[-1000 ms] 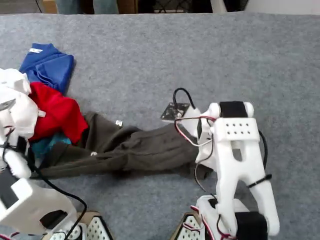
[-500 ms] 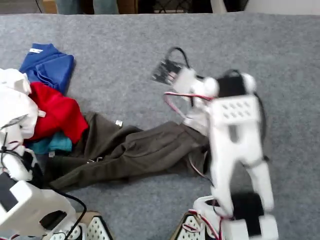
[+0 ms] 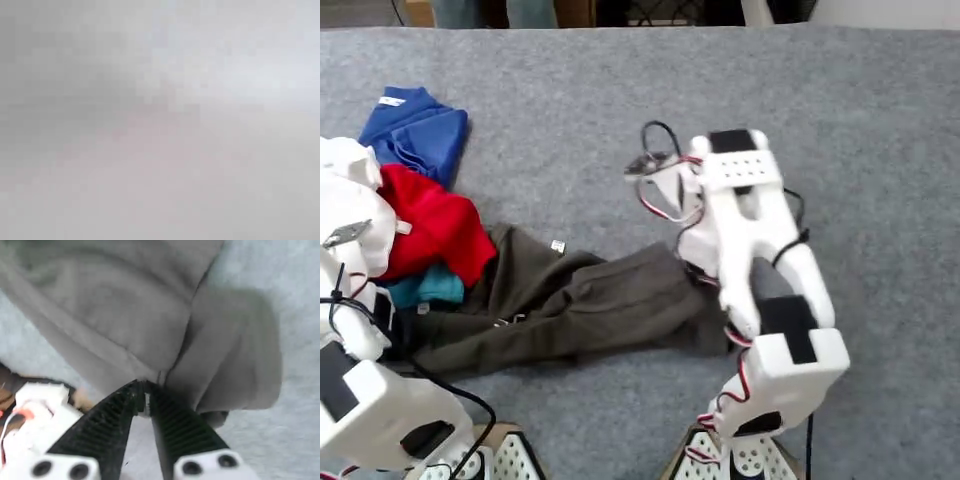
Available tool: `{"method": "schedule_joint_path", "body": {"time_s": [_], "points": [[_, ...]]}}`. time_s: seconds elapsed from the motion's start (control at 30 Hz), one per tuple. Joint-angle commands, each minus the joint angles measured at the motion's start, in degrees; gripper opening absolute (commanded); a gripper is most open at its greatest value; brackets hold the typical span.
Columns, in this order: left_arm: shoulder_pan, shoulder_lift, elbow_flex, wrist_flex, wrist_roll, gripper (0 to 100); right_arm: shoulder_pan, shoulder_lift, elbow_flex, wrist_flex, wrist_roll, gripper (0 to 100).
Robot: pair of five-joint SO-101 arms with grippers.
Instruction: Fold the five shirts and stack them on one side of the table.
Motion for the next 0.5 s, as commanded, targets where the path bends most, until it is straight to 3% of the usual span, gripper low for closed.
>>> {"method": "schedule_joint_path", "body": {"time_s": [0.0, 0.33, 0.47], "points": [[0.6, -1.7, 0.1, -1.4, 0.9, 3, 4.7, 0.0, 7.6, -0.8, 3.8, 1.5], [0.6, -1.7, 0.1, -1.0, 0.7, 3, 8.4, -7.9, 11.9, 1.8, 13.5, 2.1], [0.3, -1.7, 0.1, -0.9, 0.7, 3, 14.0, -16.1, 13.2, 2.1, 18.3, 13.0]]}}
